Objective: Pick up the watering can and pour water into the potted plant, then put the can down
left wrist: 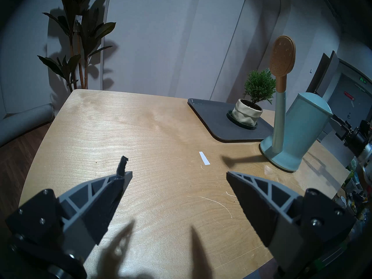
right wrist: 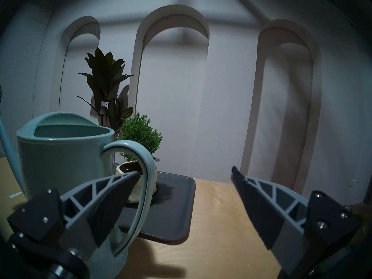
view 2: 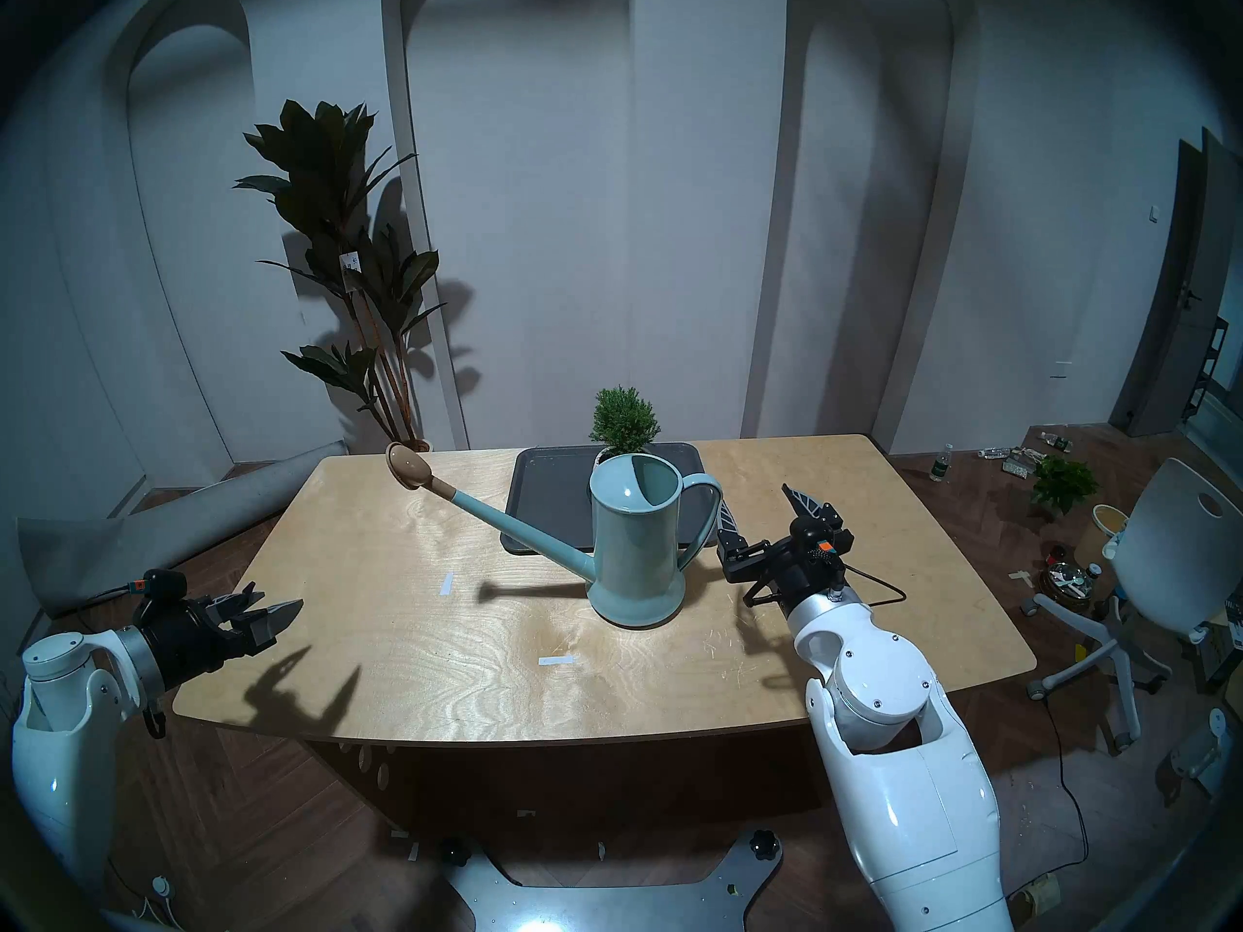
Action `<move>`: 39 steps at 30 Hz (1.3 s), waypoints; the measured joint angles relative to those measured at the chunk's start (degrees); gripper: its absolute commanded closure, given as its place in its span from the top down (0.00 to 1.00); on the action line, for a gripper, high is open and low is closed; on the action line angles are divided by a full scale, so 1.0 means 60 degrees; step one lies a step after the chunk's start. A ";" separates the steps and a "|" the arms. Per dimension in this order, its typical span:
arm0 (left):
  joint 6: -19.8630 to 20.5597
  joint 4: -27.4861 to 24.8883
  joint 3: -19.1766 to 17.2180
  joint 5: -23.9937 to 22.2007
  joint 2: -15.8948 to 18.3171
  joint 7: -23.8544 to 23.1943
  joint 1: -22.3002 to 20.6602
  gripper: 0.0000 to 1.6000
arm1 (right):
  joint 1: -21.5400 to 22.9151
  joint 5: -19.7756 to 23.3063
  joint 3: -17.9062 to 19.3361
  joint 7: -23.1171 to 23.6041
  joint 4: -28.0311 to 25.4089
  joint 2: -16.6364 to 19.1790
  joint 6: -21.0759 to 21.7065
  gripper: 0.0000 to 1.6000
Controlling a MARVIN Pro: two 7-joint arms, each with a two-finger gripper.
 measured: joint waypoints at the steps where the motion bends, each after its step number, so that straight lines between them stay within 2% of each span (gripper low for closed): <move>1: 0.0000 0.0000 0.0000 0.0000 0.0000 0.0000 0.0000 1.00 | 0.0115 0.0006 -0.0042 0.0036 0.0142 0.0011 0.0000 1.00; 8: 0.0000 0.0000 0.0000 0.0001 0.0000 -0.0001 0.0000 1.00 | 0.0772 0.0045 -0.0320 0.0246 0.0880 0.0040 -0.0005 1.00; 19: 0.0000 0.0000 0.0000 0.0001 -0.0001 -0.0001 0.0000 1.00 | 0.1465 0.0063 -0.0655 0.0465 0.1454 0.0030 -0.0019 1.00; 39: 0.0000 -0.0002 0.0000 0.0001 -0.0001 -0.0001 0.0001 1.00 | 0.2296 -0.0070 -0.0828 0.0278 0.2514 -0.0094 -0.0204 1.00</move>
